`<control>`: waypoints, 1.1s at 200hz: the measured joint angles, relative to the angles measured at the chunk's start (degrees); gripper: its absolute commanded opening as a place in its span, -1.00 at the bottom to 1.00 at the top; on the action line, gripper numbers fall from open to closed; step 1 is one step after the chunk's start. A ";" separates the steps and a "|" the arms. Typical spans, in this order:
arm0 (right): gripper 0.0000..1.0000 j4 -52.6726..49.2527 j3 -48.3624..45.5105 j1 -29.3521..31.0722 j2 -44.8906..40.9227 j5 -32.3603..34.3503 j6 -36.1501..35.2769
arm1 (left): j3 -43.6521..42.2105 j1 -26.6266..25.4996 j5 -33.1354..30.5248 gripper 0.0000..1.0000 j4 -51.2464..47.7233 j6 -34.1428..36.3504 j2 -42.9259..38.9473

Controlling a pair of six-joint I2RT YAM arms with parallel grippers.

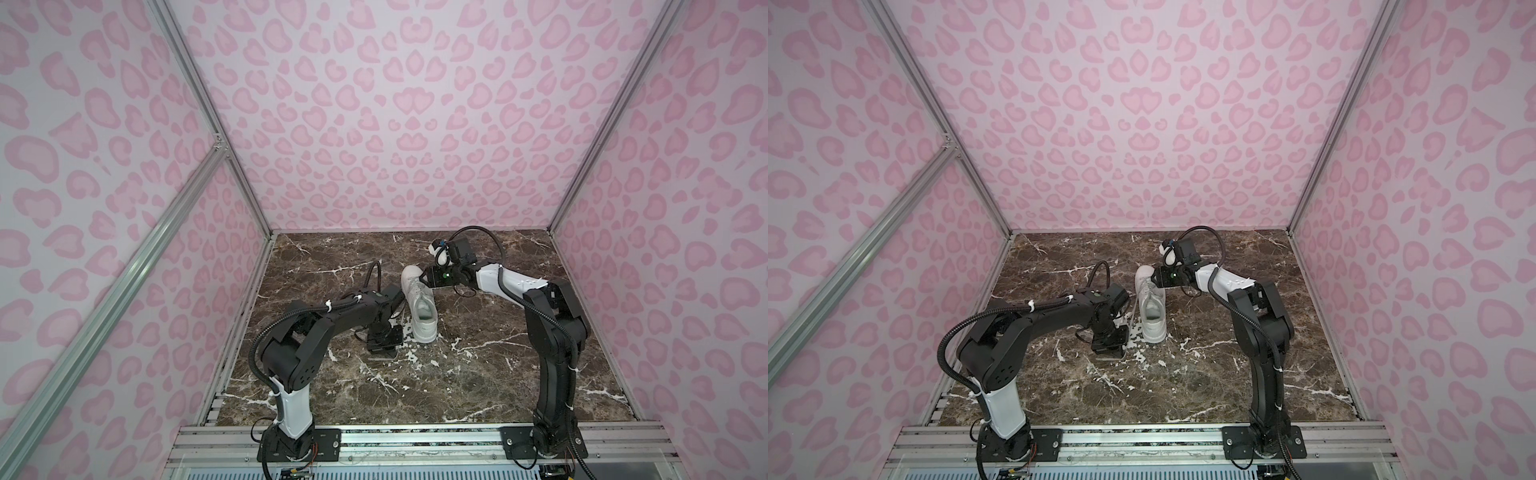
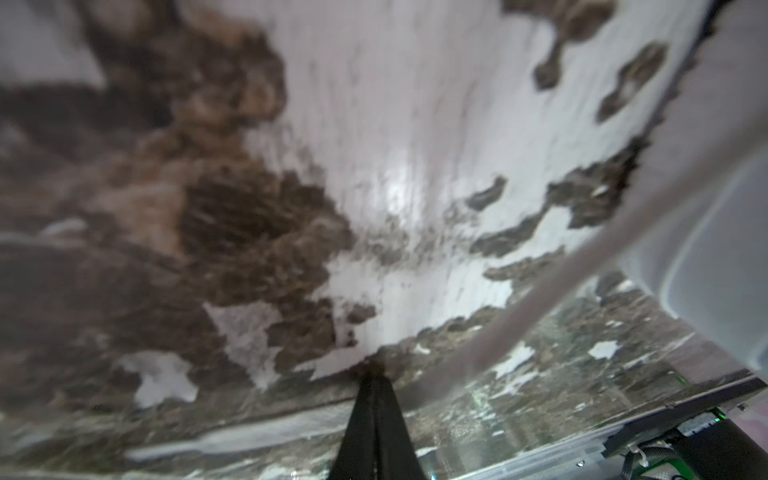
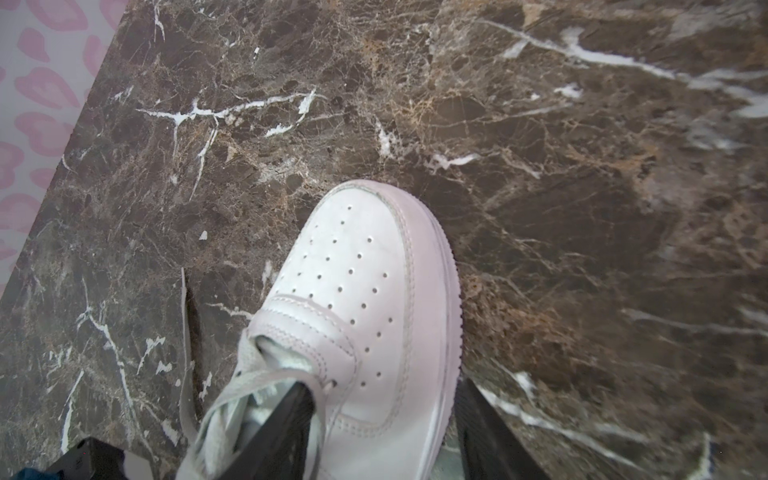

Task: Tie the shoes

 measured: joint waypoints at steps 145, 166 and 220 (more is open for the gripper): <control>0.13 -1.03 -0.28 -0.94 -0.72 0.70 0.94 | 6.23 3.21 -0.68 -0.66 -2.93 1.29 -6.08; 0.13 -1.01 -0.28 -1.03 -0.87 0.63 1.09 | 9.18 4.81 -1.99 -0.66 -2.95 3.30 -5.01; 0.15 -1.01 -1.92 -1.40 -2.08 -0.22 2.08 | 15.21 9.20 -4.70 -0.47 -1.92 8.20 1.18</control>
